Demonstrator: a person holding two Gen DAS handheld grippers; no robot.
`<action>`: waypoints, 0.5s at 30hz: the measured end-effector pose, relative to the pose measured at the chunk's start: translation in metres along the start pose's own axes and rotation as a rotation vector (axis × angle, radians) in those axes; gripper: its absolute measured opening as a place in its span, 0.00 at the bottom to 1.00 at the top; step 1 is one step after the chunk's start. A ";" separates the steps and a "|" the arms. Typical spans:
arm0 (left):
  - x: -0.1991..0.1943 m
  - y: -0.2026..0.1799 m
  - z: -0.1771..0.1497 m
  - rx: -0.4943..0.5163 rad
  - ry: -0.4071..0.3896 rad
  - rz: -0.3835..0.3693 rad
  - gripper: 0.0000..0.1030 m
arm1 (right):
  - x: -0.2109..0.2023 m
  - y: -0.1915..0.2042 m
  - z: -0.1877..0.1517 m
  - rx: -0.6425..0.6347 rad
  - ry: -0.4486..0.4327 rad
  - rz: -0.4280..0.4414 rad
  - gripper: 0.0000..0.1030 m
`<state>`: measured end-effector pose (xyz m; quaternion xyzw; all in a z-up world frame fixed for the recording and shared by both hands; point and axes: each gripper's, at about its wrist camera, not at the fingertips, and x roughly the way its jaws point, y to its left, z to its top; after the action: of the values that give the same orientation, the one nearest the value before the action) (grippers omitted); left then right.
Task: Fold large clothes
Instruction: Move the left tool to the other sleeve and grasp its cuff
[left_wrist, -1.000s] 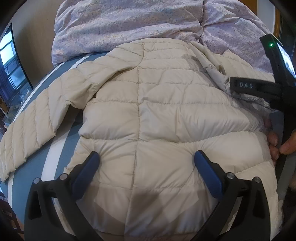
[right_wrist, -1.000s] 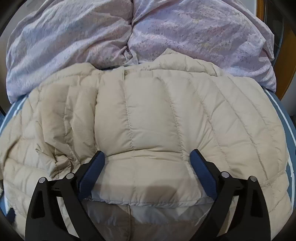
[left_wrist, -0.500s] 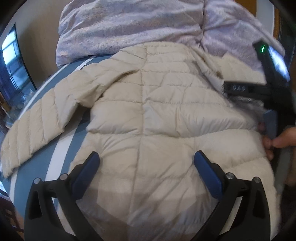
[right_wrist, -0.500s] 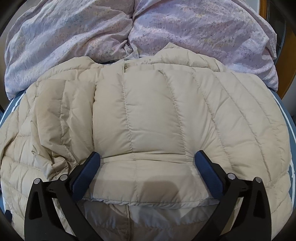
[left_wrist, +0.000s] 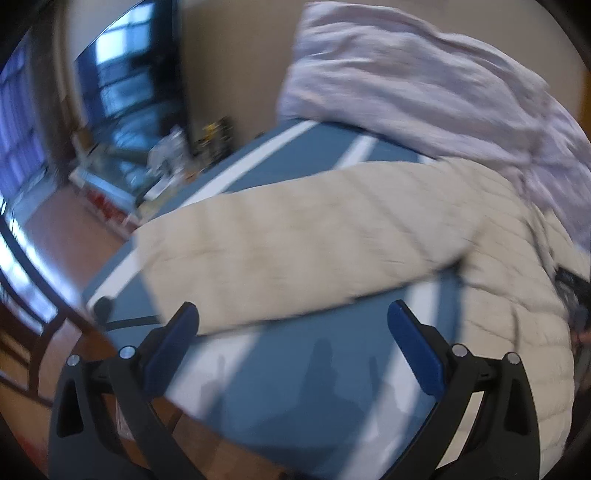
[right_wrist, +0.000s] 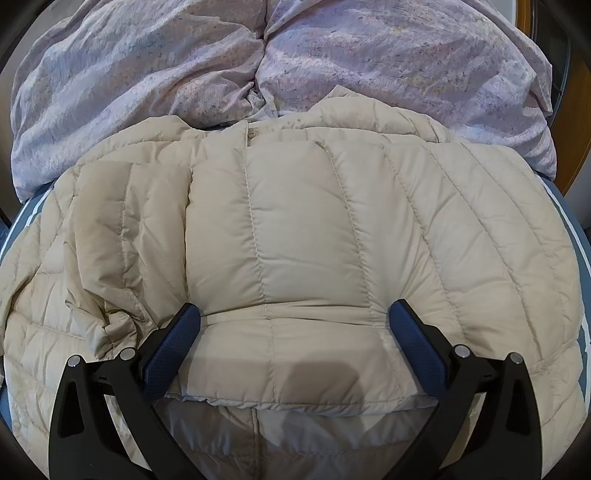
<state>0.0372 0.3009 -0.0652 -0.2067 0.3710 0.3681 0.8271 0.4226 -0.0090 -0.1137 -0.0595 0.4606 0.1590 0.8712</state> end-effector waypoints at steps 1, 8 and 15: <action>0.003 0.018 0.003 -0.050 0.018 -0.003 0.98 | 0.000 0.000 0.000 0.001 -0.001 0.002 0.99; 0.012 0.084 0.011 -0.283 0.046 -0.064 0.91 | 0.000 -0.002 -0.002 0.008 -0.005 0.013 0.99; 0.028 0.098 0.009 -0.403 0.092 -0.146 0.78 | -0.001 -0.004 -0.003 0.013 -0.007 0.020 0.99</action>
<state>-0.0209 0.3826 -0.0877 -0.4107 0.3112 0.3640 0.7758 0.4214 -0.0134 -0.1147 -0.0487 0.4589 0.1649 0.8717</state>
